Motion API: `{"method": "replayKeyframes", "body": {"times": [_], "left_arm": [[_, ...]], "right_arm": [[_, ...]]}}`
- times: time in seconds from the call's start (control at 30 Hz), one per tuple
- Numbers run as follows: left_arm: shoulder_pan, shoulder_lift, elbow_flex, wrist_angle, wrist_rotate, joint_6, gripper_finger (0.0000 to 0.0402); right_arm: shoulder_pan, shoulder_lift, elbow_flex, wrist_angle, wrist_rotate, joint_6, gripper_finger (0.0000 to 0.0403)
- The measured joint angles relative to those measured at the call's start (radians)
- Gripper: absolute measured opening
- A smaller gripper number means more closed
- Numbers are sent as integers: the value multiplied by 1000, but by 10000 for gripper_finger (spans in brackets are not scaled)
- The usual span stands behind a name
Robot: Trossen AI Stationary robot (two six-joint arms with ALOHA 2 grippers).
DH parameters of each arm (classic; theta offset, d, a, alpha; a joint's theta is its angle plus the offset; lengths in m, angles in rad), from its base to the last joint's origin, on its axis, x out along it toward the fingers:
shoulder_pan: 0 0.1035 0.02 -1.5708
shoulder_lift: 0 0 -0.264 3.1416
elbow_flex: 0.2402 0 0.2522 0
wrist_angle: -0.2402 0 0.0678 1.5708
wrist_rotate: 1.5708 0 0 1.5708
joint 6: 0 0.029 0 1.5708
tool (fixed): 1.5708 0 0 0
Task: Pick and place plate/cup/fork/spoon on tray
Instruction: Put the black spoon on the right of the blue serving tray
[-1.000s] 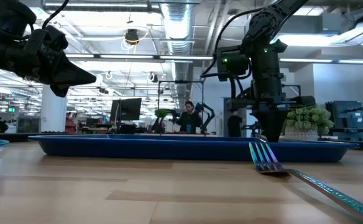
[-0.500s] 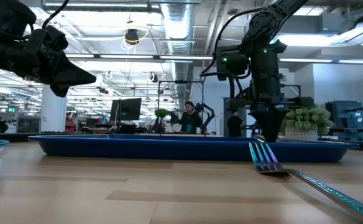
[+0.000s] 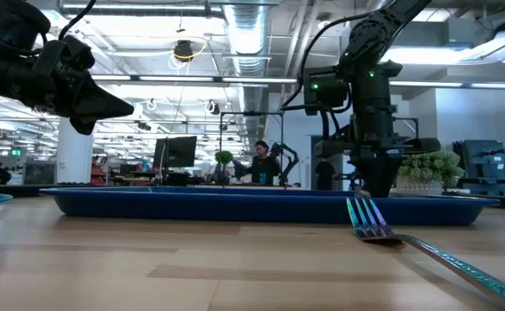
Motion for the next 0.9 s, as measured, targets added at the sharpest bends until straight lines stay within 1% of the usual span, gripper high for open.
{"method": "replayKeyframes", "body": {"times": [0.3,0.57,0.9], "left_arm": [[0,0,0,0,0,0,0],[0,0,0,0,1,0,0],[0,0,0,0,1,0,0]], "right_arm": [[0,0,0,-4,0,8,66],[0,0,0,-8,8,16,67],[1,0,0,-66,9,16,67]]}}
